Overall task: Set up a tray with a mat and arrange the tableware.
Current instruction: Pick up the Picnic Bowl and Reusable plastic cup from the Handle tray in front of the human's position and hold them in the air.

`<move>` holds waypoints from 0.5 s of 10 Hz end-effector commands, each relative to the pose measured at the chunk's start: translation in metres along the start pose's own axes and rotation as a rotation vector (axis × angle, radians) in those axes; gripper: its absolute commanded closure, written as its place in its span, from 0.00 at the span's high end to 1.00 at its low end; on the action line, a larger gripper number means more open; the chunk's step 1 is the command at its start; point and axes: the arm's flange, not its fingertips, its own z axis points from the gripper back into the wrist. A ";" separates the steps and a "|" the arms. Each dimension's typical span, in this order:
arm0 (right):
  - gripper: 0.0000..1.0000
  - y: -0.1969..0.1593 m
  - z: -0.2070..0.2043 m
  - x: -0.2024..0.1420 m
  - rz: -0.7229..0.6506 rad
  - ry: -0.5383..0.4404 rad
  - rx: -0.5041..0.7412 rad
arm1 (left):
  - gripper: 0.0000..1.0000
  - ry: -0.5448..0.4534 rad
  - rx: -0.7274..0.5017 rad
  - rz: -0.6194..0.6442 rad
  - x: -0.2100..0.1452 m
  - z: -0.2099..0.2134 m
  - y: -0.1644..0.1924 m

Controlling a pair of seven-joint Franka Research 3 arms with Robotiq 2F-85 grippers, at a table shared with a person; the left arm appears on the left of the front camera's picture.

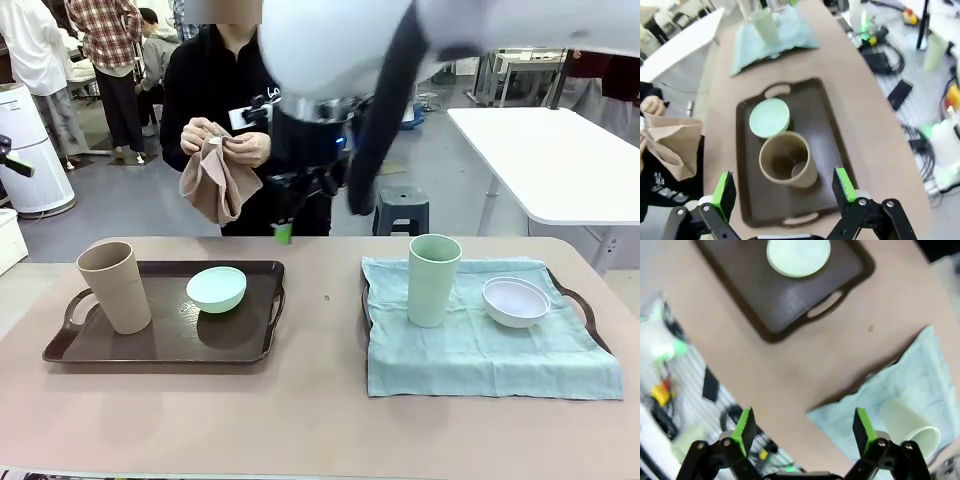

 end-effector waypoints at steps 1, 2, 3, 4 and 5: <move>1.00 0.018 -0.016 0.049 -0.224 0.028 -0.043 | 1.00 0.017 0.033 -0.065 -0.022 -0.011 -0.002; 1.00 0.024 -0.031 0.062 -0.320 0.027 -0.060 | 1.00 0.011 0.050 -0.062 -0.031 -0.017 -0.006; 1.00 0.022 -0.040 0.074 -0.396 -0.035 -0.023 | 1.00 -0.005 0.053 -0.059 -0.037 -0.021 -0.002; 1.00 0.017 -0.038 0.072 -0.378 -0.129 0.004 | 1.00 -0.022 0.075 -0.029 -0.036 -0.020 0.000; 1.00 0.018 -0.043 0.051 -0.315 0.009 -0.021 | 1.00 0.015 0.020 -0.046 -0.035 -0.018 -0.003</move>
